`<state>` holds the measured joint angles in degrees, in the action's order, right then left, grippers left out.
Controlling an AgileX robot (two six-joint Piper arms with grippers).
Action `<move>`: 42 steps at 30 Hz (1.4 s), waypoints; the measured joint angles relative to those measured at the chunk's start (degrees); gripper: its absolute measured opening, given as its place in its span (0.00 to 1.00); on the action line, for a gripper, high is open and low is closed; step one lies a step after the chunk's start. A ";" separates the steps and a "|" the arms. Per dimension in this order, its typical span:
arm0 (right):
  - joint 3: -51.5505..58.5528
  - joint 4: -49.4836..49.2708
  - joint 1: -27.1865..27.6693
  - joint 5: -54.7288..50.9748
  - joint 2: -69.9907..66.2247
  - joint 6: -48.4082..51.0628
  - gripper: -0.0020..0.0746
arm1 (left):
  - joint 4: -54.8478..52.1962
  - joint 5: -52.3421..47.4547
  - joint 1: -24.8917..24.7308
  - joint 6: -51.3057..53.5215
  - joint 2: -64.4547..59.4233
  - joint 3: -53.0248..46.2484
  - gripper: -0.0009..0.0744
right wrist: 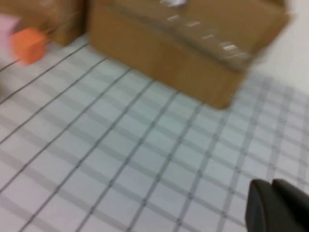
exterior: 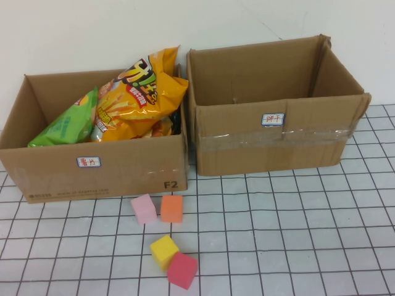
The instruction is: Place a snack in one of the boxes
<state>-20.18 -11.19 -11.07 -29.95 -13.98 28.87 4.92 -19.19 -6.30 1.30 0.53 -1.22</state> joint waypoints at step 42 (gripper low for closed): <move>21.49 15.48 13.67 9.32 14.68 -28.23 0.03 | 0.03 -0.10 0.00 0.09 0.00 0.00 0.01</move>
<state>1.31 4.29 2.60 -20.64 0.69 0.64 4.95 -19.29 -6.30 1.40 0.53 -1.22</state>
